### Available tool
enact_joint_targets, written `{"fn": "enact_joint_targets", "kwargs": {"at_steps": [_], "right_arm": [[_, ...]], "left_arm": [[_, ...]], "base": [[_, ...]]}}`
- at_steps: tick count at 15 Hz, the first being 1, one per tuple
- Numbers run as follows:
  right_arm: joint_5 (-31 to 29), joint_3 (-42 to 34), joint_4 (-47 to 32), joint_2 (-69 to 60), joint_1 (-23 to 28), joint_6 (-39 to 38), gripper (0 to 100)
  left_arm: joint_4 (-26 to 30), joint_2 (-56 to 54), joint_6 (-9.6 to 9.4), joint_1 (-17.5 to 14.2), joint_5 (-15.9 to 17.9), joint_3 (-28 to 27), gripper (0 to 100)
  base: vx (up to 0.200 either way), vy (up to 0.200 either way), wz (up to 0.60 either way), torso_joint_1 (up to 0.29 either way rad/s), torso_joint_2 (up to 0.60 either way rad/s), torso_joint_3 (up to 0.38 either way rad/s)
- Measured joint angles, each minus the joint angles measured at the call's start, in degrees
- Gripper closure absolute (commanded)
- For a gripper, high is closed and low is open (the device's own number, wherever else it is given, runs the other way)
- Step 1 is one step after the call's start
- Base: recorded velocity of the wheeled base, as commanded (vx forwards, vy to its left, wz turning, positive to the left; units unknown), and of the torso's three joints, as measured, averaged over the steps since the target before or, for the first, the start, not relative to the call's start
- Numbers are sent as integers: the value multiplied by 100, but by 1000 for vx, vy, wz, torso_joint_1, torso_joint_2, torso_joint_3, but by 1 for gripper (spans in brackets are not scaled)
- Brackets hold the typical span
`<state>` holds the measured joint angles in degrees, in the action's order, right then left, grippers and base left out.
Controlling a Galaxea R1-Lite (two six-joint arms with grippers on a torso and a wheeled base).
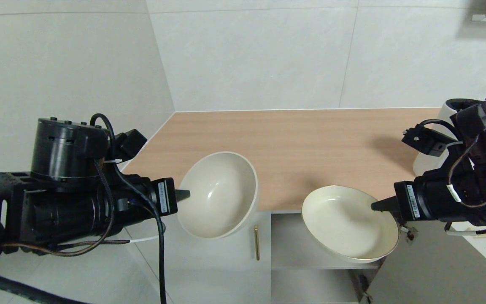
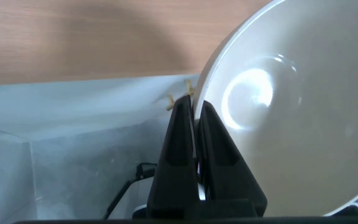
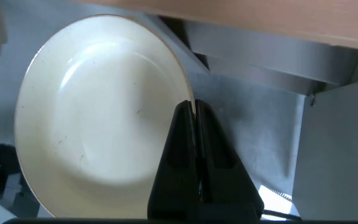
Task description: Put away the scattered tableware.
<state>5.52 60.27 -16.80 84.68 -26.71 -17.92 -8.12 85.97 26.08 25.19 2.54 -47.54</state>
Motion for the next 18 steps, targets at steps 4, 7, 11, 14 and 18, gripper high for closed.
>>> {"fn": "enact_joint_targets", "kwargs": {"at_steps": [4,7,11,14,18], "right_arm": [[-2,-11,16,44,0,0,100],[-9,-16,44,88,9,0,100],[-41,-13,52,160,11,-2,100],[-44,-16,49,204,11,0,100],[-46,-16,46,250,11,0,100]], "left_arm": [[-4,20,0,6,4,0,100],[-4,50,0,6,9,0,100],[-11,80,2,4,11,-2,100],[-6,90,0,4,9,0,100],[-4,96,0,4,11,0,100]], "base": [[0,0,0,0,0,0],[0,0,0,0,0,0],[0,0,0,-25,59,34],[0,0,0,-181,419,232],[0,0,0,-210,491,278]]}}
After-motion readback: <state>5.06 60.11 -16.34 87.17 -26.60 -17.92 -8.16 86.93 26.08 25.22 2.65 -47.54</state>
